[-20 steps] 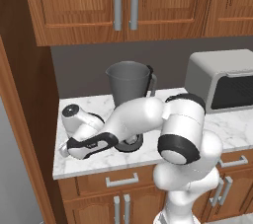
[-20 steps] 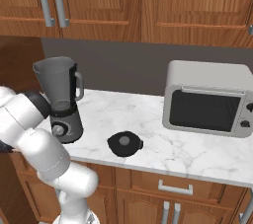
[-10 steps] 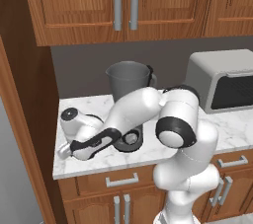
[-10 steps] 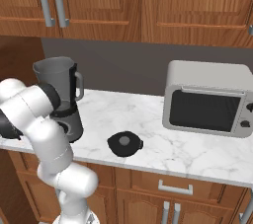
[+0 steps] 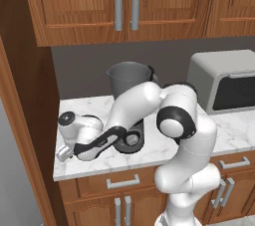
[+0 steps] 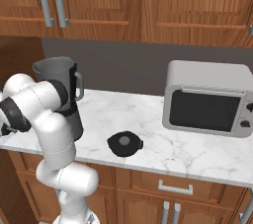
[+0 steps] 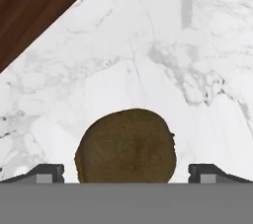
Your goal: Open the blender lid, put the kiwi in the blender, close the lid, and start the blender.
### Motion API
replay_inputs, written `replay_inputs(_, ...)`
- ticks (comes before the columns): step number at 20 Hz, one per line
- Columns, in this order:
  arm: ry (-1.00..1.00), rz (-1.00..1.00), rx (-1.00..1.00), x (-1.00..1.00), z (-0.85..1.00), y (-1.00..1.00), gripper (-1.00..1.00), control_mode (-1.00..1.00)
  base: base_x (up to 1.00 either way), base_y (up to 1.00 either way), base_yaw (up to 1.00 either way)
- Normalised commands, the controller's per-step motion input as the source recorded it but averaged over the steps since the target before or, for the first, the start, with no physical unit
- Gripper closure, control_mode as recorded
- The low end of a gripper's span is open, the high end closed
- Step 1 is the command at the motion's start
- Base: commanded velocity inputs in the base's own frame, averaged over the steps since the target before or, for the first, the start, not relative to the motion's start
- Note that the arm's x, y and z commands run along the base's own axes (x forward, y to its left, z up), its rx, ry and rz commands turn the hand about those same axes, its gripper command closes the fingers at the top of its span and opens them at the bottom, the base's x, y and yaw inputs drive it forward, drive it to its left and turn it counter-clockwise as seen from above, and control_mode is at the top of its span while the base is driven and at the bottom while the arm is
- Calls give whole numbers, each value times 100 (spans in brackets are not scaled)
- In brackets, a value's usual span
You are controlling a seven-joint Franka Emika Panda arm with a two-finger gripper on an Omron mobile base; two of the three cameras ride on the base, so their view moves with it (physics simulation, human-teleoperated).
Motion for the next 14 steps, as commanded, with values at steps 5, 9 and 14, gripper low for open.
replay_inputs(5,-4,1,1,0,-25,-10,-100,-100,0,0,0)
replay_inputs(9,-1,0,1,0,-18,-2,-100,-100,0,0,0)
replay_inputs(14,0,0,0,9,-4,14,-100,-100,0,0,0)
